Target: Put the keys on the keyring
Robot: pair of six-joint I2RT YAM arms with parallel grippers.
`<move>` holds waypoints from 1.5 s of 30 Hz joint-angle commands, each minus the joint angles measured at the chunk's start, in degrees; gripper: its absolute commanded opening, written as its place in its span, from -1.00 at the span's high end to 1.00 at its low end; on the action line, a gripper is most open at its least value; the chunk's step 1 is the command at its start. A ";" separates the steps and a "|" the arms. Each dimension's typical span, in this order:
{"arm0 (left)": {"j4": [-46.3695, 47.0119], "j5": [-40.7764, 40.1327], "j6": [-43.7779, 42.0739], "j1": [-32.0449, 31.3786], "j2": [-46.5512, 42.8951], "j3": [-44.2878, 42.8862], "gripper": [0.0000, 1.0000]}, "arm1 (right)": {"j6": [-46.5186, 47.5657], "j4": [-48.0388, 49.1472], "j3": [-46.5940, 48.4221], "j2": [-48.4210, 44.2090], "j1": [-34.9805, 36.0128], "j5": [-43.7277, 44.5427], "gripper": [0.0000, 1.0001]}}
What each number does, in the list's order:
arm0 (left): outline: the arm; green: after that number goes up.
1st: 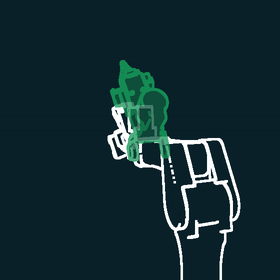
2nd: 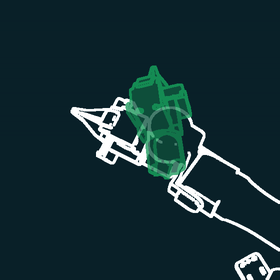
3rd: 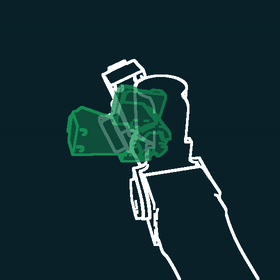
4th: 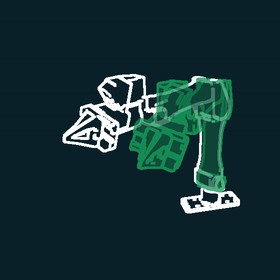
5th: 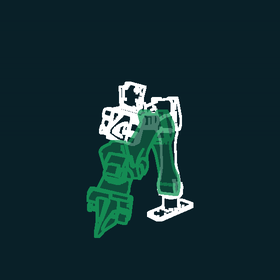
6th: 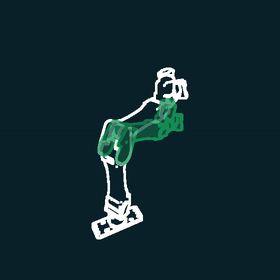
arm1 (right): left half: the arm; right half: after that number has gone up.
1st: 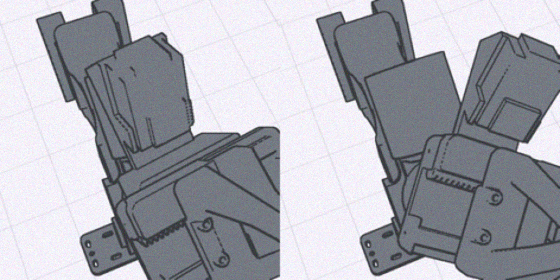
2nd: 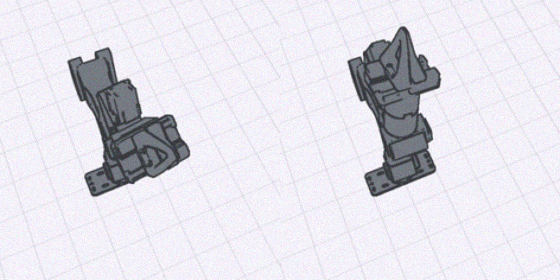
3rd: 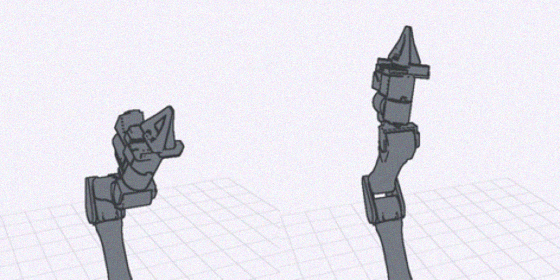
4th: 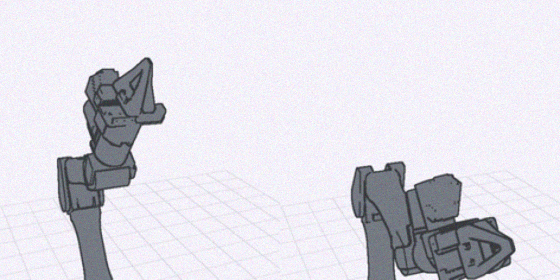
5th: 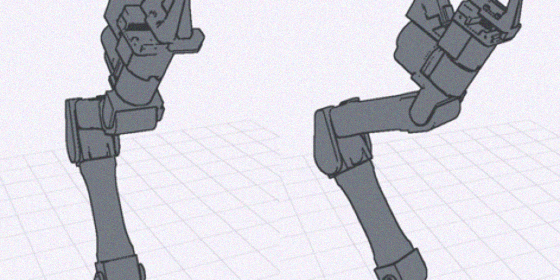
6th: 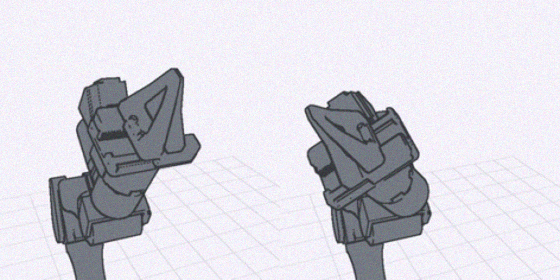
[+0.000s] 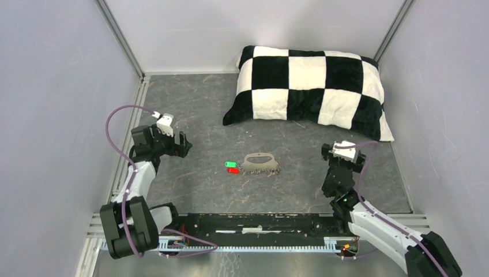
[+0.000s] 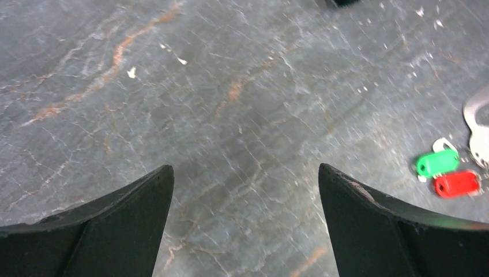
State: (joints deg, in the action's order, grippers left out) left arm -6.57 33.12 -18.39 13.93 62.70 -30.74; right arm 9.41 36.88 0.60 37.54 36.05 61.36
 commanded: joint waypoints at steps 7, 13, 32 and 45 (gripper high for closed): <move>45.81 0.08 15.29 2.52 5.42 13.84 -1.00 | 0.43 33.61 -10.47 20.54 -16.27 -14.11 -0.96; 68.03 -0.29 16.56 2.57 10.28 21.99 -1.00 | 2.98 44.91 -9.71 31.93 -18.60 -18.09 -0.96; 104.08 -3.33 29.11 1.45 28.88 27.45 -1.00 | 5.09 54.99 -9.93 42.53 -21.20 -28.21 -0.96; 75.81 -28.03 19.03 -12.53 24.90 17.99 -1.00 | -0.71 42.58 -4.93 41.35 -28.14 -35.69 -0.96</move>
State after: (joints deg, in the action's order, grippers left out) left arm 72.16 13.23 4.38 2.11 88.84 -12.71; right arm 11.03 80.09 0.60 79.90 9.13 29.54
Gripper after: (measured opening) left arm 0.997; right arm 0.982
